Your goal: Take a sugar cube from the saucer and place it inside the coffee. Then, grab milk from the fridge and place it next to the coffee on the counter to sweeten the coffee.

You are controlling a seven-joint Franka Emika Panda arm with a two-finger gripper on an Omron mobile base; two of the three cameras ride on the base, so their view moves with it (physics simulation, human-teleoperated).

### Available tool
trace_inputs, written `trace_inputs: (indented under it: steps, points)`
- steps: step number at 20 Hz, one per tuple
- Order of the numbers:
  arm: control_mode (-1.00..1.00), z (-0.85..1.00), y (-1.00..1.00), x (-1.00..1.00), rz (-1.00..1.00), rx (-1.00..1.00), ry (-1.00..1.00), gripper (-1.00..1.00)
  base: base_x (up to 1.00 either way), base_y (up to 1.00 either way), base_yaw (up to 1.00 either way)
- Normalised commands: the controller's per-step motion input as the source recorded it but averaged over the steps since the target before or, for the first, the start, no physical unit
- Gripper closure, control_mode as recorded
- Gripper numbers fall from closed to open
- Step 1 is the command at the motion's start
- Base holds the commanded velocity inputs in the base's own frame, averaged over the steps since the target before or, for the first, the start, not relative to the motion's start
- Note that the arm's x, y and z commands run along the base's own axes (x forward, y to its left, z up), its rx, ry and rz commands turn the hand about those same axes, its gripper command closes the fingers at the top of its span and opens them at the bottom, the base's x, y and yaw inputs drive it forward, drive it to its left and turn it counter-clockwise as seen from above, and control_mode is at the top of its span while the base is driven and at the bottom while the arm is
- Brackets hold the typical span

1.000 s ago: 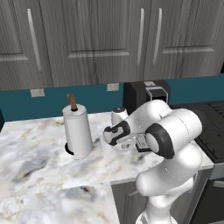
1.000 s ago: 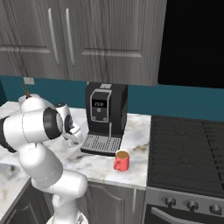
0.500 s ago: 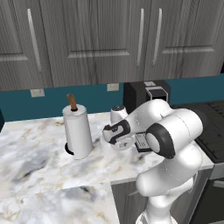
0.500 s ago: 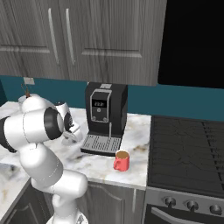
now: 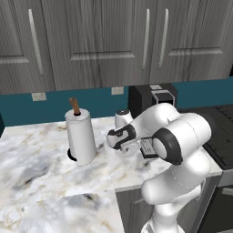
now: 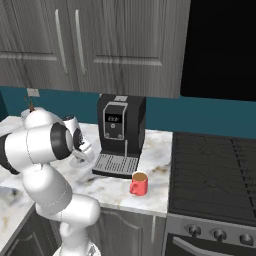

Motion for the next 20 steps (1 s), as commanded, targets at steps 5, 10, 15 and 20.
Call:
trace_inputs:
  steps: [5,10,15,20]
  points:
    - [-1.00,0.11,-0.01,-0.27,0.00,0.00,-0.11,1.00,0.00,0.00,0.00]
    - [-1.00,0.33,-0.27,-0.35,-0.06,-0.03,-0.28,1.00,0.00,0.00,0.00]
    - [-1.00,0.58,-0.63,-0.30,-0.13,0.00,-0.31,1.00,0.00,0.00,0.00]
    - [-1.00,0.66,-0.90,-0.32,-0.16,0.00,-0.22,1.00,0.00,0.00,0.00]
